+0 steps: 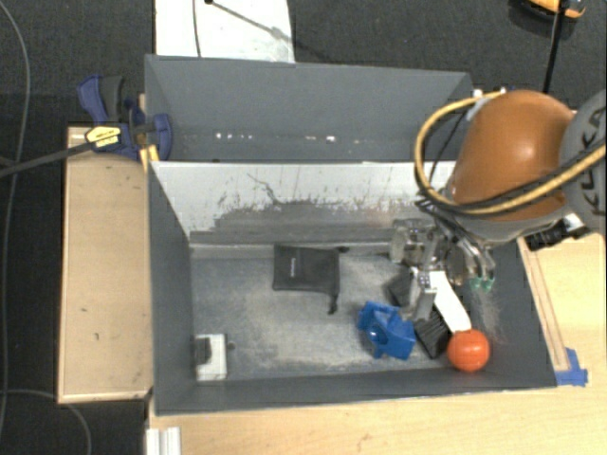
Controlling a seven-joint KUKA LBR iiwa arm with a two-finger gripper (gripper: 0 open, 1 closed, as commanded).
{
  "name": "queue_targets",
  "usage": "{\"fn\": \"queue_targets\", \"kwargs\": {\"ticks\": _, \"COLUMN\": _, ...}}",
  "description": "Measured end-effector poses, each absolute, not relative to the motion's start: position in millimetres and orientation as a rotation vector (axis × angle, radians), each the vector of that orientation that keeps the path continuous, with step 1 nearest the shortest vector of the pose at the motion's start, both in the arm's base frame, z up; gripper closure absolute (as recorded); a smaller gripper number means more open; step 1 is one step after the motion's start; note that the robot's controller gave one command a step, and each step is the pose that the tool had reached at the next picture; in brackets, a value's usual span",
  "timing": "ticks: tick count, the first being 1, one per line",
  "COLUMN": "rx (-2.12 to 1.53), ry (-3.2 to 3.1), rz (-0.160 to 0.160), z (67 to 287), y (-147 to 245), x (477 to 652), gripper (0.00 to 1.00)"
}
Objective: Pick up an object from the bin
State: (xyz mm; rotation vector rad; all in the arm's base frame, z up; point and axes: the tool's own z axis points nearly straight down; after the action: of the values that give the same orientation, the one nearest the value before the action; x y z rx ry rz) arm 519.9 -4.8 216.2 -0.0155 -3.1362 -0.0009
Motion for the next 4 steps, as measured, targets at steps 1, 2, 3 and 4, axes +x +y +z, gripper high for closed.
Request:
{"fn": "queue_targets", "kwargs": {"ticks": 1, "rx": -0.016, "ry": -3.145, "rz": -0.001, "z": 220.5, "y": -4.8, "x": 521.5, "gripper": 0.0}}
{"fn": "queue_targets", "kwargs": {"ticks": 2, "rx": 0.12, "ry": -3.144, "rz": 0.0, "z": 157.0, "y": -9.9, "x": 505.5, "gripper": 0.0}}
{"fn": "queue_targets", "kwargs": {"ticks": 3, "rx": 0.179, "ry": -3.133, "rz": -0.001, "z": 103.7, "y": -11.3, "x": 498.2, "gripper": 0.0}}
{"fn": "queue_targets", "kwargs": {"ticks": 4, "rx": -0.219, "ry": -3.139, "rz": -0.002, "z": 120.1, "y": -21.5, "x": 491.6, "gripper": 0.0}}
